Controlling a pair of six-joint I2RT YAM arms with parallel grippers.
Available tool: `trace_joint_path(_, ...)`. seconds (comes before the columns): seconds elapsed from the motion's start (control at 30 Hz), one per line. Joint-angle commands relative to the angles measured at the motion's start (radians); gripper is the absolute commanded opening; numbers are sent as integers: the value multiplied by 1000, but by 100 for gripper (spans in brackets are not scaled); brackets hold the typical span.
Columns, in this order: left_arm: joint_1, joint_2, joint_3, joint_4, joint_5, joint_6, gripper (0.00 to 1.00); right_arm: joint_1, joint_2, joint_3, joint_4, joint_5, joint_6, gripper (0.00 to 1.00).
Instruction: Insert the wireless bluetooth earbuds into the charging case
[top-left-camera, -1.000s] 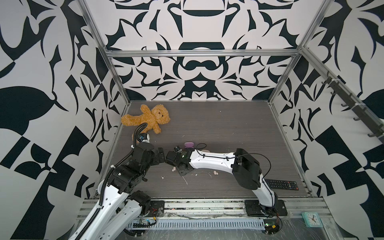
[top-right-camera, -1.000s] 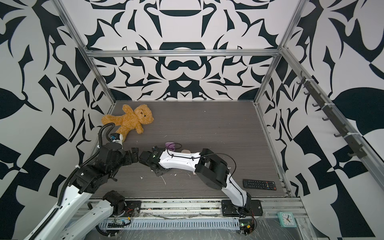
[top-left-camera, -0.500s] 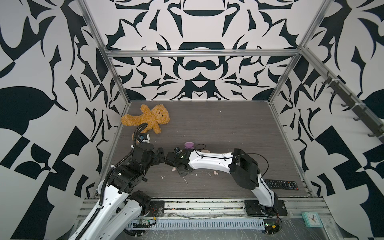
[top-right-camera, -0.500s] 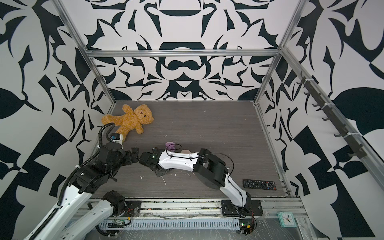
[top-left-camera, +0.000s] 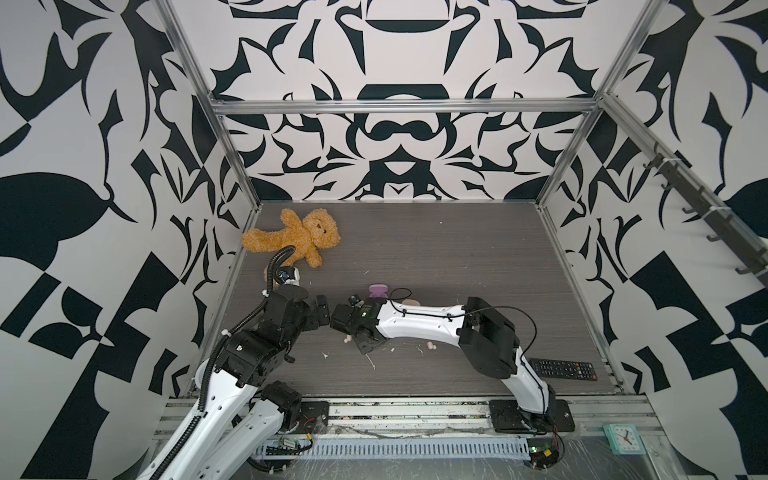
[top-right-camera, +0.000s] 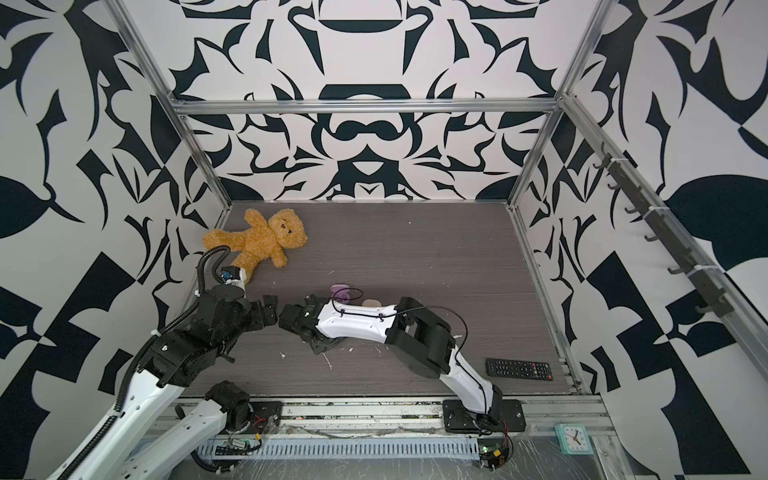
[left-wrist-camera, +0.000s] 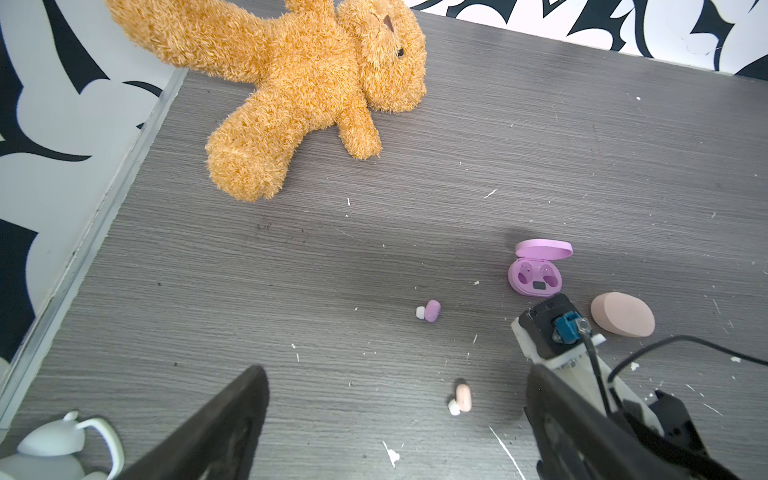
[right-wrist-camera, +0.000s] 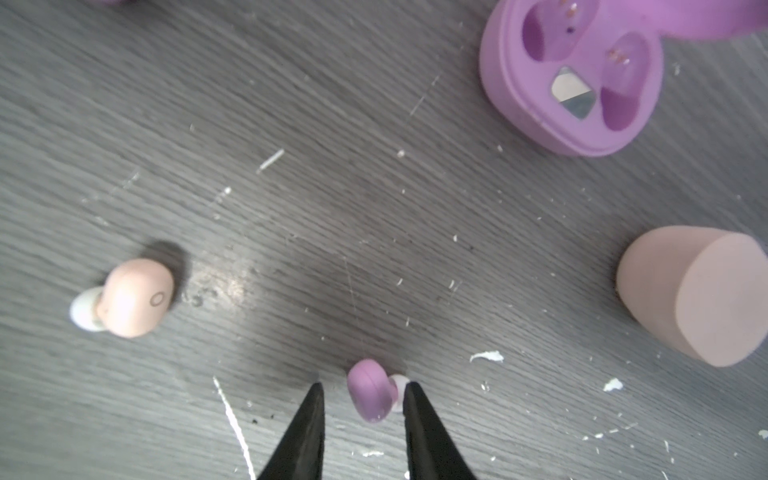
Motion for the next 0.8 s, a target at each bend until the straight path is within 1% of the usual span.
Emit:
trace_joint_path(0.0, -2, 0, -5, -2, 3, -9, 99, 1, 9, 27, -17, 9, -2, 35)
trace_joint_path(0.5, -1, 2, -5, -2, 2, -9, 99, -3, 15, 29, -20, 10, 1, 33)
trace_joint_path(0.77, -1, 3, -4, -3, 2, -10, 99, -11, 28, 32, -35, 15, -3, 30)
